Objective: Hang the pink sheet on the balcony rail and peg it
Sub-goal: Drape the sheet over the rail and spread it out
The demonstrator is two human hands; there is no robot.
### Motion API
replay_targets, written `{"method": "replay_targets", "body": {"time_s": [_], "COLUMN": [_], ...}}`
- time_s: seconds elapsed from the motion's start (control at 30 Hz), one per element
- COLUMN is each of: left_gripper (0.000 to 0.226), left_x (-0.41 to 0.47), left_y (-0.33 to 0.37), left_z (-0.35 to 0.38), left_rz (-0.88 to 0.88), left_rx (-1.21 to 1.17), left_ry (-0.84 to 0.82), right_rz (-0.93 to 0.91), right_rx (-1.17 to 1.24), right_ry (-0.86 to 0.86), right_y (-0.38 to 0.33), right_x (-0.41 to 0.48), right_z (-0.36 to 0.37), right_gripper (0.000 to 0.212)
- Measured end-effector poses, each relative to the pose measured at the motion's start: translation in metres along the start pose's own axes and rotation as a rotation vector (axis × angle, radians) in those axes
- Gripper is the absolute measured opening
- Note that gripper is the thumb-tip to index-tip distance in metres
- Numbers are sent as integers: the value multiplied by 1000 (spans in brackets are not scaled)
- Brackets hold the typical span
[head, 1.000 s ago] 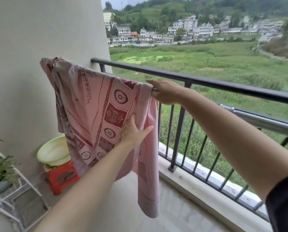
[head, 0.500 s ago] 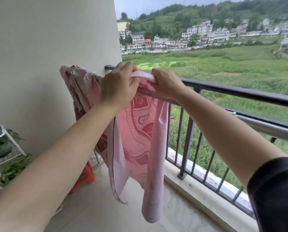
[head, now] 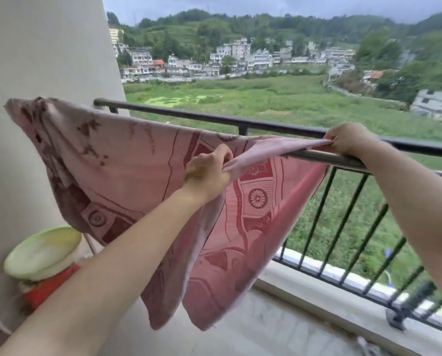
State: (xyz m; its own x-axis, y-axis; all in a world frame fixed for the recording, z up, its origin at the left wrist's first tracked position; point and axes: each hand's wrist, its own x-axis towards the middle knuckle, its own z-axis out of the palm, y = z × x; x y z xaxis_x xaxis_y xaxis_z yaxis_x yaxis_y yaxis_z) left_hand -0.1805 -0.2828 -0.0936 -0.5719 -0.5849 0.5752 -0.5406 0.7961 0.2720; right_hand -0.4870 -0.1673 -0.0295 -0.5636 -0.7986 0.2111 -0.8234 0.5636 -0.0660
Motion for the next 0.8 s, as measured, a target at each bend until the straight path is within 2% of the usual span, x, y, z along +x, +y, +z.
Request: {"method": "replay_targets", "body": {"time_s": [0.07,0.17,0.33,0.43,0.5,0.6,0.73,0.8], "left_gripper": [9,8,11,34,31,19,7,18], "left_x": [-5,-16,-48,-67,-77,-81,-77,-71], "left_y": [33,71,128,165,188,215,257,275], "left_z": [3,16,52,68,73,84,93,94], "left_rz": [21,38,160,199,207,114,-88,-169], "left_rx": [-185,-376,-457,-446,-462,-468,-485,-421], "left_ry": [61,92,-12,-30,-40,-60,-36,63], "right_rz": [91,224,266,260,257,243,34,-84], "right_rx": [50,29,43,24,48,236,302,240], "right_ry": [67,162,219,230,250,252,210,189], "right_y": [27,57,101,122,137,159,177,183], "right_x": [-28,-77,-152,-174,-177,-177,-179,-177], "right_z": [-12,-35,-47,-47,-45,-43,-34,-23], "right_gripper": [12,28,27,28,35,37,32,35]}}
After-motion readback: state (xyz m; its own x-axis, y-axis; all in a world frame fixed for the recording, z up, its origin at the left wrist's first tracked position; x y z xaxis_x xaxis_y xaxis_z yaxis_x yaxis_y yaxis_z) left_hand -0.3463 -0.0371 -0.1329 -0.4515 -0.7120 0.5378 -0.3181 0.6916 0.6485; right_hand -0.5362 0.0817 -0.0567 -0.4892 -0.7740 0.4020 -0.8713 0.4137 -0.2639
